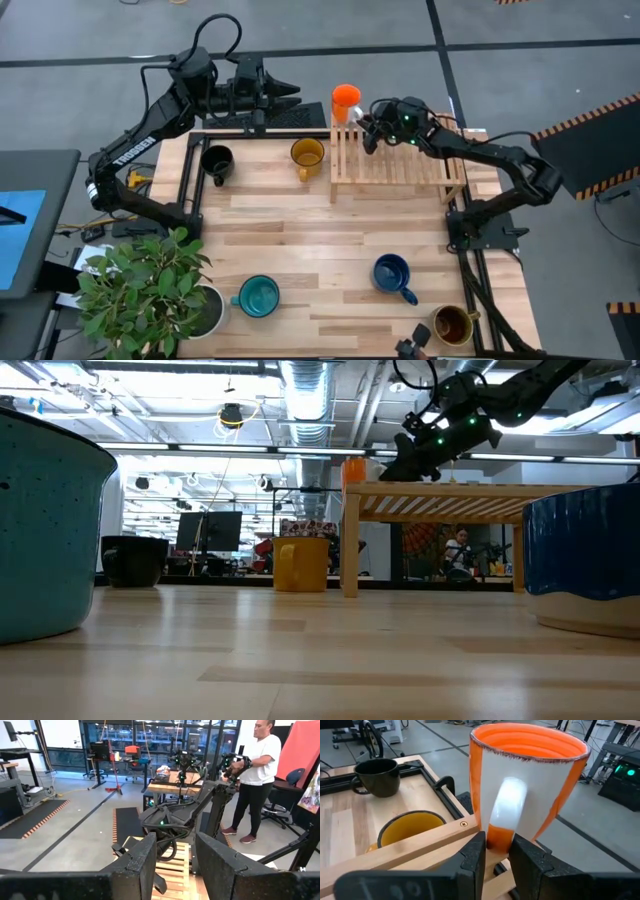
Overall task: Place coffee mugs
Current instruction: Put the orange mug on the shelf
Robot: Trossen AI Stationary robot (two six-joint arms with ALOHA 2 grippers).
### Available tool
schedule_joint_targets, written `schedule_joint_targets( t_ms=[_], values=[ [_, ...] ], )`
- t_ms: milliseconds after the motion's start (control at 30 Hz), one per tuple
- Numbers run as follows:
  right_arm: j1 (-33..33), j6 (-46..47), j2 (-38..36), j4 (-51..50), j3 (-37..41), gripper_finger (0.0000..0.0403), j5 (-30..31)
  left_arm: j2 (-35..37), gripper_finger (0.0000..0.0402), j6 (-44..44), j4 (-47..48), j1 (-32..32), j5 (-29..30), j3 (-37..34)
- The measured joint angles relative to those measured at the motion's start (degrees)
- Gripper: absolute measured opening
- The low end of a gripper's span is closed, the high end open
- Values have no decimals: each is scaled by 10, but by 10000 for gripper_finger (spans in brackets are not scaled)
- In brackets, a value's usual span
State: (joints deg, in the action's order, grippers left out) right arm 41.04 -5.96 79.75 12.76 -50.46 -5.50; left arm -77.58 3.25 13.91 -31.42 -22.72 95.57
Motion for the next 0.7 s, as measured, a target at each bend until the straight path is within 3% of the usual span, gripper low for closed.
schedule_joint_targets(
  t_ms=[333, 700],
  values=[
    [11, -1, -48, -88, 0, 108, 12, 0, 122, -4, -1, 0, 1, 0],
    [15, 27, -64, -96, 0, 110, 11, 0, 122, -4, -1, 0, 1, 0]
  ],
)
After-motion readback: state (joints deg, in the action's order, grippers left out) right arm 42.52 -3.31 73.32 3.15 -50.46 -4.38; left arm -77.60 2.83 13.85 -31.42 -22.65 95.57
